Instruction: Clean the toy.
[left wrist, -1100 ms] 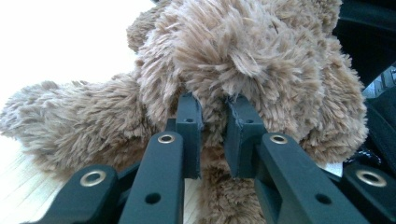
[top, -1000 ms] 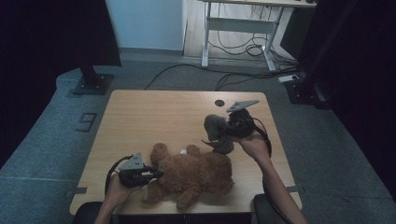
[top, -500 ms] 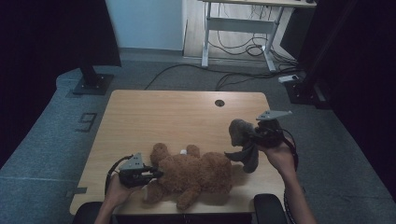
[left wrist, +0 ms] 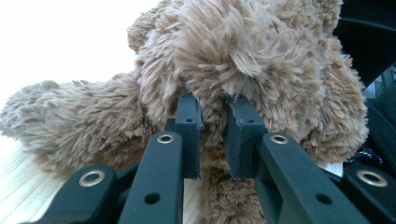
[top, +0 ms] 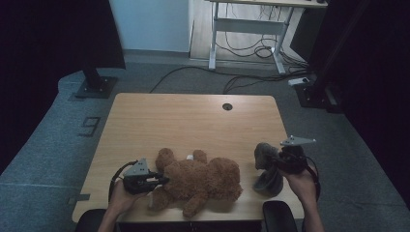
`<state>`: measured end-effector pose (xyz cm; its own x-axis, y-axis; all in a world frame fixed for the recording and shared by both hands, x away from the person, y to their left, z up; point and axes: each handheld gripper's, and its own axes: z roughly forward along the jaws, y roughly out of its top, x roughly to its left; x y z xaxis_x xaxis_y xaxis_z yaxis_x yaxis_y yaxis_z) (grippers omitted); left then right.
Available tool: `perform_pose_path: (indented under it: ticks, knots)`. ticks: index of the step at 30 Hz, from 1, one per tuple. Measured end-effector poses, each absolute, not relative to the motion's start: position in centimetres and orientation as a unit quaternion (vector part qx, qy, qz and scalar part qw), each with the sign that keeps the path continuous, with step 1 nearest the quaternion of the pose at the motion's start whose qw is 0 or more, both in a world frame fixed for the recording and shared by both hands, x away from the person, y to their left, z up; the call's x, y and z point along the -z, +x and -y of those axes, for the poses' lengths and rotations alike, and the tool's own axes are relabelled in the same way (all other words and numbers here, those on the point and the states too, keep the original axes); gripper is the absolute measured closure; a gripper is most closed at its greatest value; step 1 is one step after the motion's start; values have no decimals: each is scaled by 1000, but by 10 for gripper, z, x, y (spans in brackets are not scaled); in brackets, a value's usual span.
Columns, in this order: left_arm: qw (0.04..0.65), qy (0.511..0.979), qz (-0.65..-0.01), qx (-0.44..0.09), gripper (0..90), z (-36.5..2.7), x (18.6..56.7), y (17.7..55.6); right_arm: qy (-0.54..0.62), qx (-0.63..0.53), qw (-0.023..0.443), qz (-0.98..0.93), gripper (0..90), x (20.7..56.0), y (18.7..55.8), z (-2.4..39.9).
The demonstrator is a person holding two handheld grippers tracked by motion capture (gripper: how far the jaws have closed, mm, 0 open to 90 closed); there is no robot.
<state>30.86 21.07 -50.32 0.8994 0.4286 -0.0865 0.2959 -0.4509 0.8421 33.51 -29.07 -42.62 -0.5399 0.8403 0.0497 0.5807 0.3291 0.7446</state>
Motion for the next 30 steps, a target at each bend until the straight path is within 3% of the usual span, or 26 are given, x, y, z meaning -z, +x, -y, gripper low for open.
perform_pose_path:
  ticks: [16,19,21,25,30]
  knots:
    - [478,849,-214,-73,750,-211,503,309,471,-315,155,-809,752,521,329,282]
    - [478,849,-214,-73,750,-211,503,309,470,-311,153,-812,741,526,327,282]
    - [478,849,-214,-74,750,-211,503,308,467,-311,158,-813,695,522,327,282]
    - [478,847,-218,-78,721,-211,502,308,461,-314,164,-813,493,512,325,280]
    - [478,842,-231,-94,585,-212,496,308,444,-322,181,-816,361,491,320,274]
